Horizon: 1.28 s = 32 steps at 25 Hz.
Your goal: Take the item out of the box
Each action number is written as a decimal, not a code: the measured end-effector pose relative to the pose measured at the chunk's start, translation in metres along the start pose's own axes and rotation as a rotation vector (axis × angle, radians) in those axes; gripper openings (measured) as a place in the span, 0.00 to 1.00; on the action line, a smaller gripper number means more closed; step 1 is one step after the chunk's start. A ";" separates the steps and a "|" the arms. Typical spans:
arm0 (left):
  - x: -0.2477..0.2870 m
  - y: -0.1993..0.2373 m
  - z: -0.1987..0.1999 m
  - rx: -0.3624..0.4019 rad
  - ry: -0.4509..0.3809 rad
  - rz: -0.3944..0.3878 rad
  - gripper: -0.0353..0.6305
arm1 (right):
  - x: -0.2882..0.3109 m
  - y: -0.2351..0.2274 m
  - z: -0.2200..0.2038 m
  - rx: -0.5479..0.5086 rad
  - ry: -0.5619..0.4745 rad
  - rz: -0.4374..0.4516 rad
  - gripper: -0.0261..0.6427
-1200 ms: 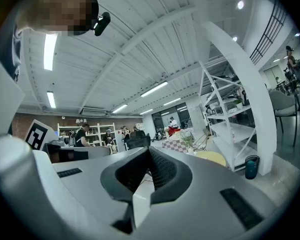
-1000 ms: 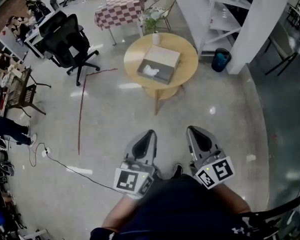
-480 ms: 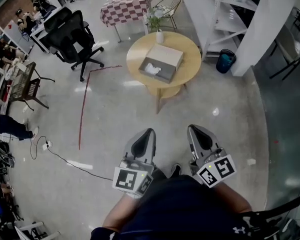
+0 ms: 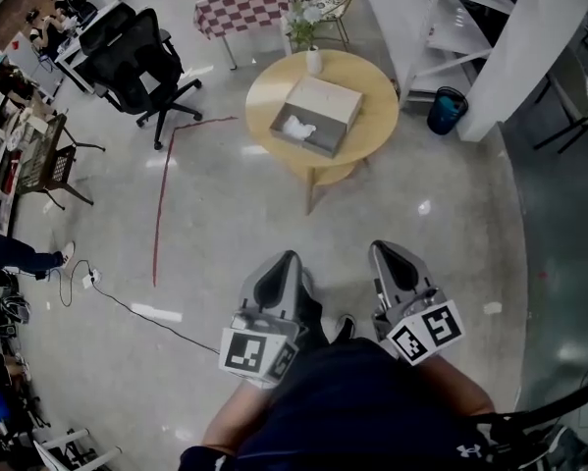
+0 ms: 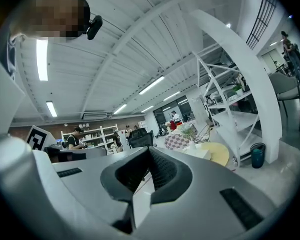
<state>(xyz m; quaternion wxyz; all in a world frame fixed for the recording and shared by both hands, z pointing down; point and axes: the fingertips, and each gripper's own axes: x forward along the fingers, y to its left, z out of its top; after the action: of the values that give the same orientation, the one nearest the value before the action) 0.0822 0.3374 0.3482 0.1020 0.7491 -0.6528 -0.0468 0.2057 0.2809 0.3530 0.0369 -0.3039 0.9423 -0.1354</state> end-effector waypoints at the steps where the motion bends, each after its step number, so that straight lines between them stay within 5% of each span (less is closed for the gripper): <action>1: 0.008 0.004 0.003 0.002 -0.016 -0.012 0.08 | 0.006 -0.003 -0.001 -0.001 0.000 -0.006 0.06; 21: 0.128 0.159 0.046 -0.036 0.000 -0.138 0.08 | 0.183 -0.023 0.019 -0.053 0.000 -0.153 0.06; 32: 0.150 0.204 0.057 -0.073 -0.005 -0.149 0.08 | 0.228 -0.020 0.019 -0.066 0.034 -0.182 0.06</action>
<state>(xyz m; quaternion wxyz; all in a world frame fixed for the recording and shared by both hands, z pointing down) -0.1056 0.1585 0.3456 0.1239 0.7913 -0.5935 -0.0797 0.0347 0.1281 0.3436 -0.0018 -0.3870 0.9153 -0.1120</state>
